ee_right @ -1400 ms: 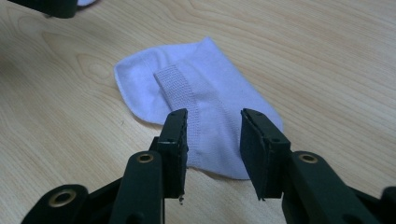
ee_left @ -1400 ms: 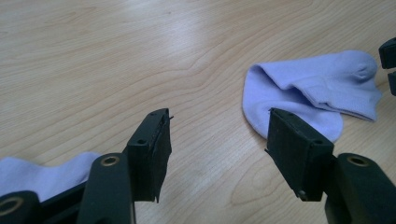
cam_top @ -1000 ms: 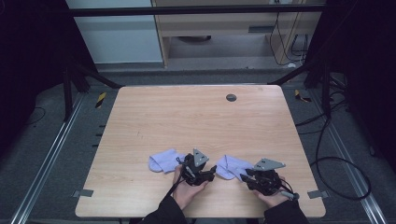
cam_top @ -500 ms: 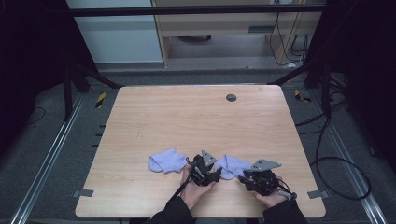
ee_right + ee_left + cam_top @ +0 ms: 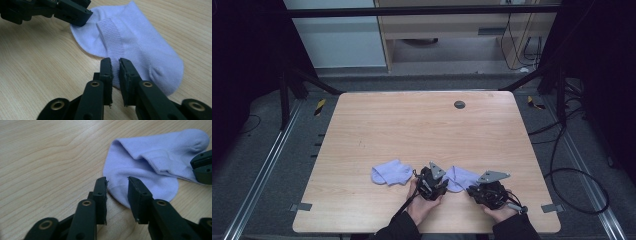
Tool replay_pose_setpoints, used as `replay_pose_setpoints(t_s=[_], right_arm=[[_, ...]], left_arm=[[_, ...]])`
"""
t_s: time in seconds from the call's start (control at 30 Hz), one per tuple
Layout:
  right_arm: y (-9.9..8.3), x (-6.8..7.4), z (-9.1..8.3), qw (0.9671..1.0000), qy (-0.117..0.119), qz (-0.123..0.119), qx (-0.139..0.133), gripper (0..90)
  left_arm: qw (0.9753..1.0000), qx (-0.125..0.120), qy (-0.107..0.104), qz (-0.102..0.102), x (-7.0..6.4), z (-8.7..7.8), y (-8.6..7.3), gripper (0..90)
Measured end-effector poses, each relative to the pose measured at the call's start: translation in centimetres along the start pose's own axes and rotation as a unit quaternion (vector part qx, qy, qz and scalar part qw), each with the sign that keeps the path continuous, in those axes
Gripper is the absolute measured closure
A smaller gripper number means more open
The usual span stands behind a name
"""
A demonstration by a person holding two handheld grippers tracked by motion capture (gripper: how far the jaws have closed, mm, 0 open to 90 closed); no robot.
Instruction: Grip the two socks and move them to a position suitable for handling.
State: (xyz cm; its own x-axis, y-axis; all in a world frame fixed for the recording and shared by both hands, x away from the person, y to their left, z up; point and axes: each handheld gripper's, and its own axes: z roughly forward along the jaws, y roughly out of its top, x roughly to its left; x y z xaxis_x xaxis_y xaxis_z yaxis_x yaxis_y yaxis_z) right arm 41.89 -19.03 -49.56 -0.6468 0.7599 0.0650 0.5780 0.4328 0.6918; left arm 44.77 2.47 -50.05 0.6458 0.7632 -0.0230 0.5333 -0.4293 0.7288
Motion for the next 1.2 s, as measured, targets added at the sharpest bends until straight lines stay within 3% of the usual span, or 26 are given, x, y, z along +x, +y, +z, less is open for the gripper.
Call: replay_pose_setpoints(t_s=[0.17,0.37,0.43,0.5,0.73,1.0,1.1,1.17,1.2], right_arm=[[0.1,0.0,-0.1,0.9999,0.003,0.008,-0.005,88.1],[0.7,-0.4,-1.7,0.9965,0.015,0.031,-0.077,88.8],[1.0,-0.6,-2.2,0.9940,0.008,0.039,-0.102,89.0],[1.2,-0.7,-2.3,0.9931,0.004,0.043,-0.109,89.0],[2.5,-1.9,-2.3,0.9857,-0.046,0.070,-0.146,89.0],[3.3,-4.2,-1.3,0.9803,-0.097,0.102,-0.138,88.7],[3.5,-4.8,-0.8,0.9801,-0.107,0.106,-0.129,88.0],[3.5,-5.1,-0.4,0.9801,-0.120,0.103,-0.120,84.2],[3.5,-5.3,-0.2,0.9803,-0.128,0.096,-0.115,78.1]], left_arm=[[1.0000,0.005,-0.004,-0.002,0.1,0.0,0.1,77.0],[0.9999,0.004,-0.014,-0.007,0.2,0.0,0.1,86.8],[0.9998,0.005,-0.017,-0.005,0.2,0.0,0.2,87.6],[0.9997,0.006,-0.022,-0.003,0.2,-0.1,0.2,87.8],[0.9993,0.008,-0.033,0.016,0.0,-0.3,0.1,88.4],[0.9988,0.008,-0.040,0.025,0.0,-0.5,0.1,88.5],[0.9990,0.006,-0.035,0.026,0.0,-0.4,0.1,88.0],[0.9994,0.006,-0.029,0.019,0.0,-0.3,0.1,85.1],[0.9996,0.004,-0.024,0.017,0.1,-0.3,0.1,79.9]])
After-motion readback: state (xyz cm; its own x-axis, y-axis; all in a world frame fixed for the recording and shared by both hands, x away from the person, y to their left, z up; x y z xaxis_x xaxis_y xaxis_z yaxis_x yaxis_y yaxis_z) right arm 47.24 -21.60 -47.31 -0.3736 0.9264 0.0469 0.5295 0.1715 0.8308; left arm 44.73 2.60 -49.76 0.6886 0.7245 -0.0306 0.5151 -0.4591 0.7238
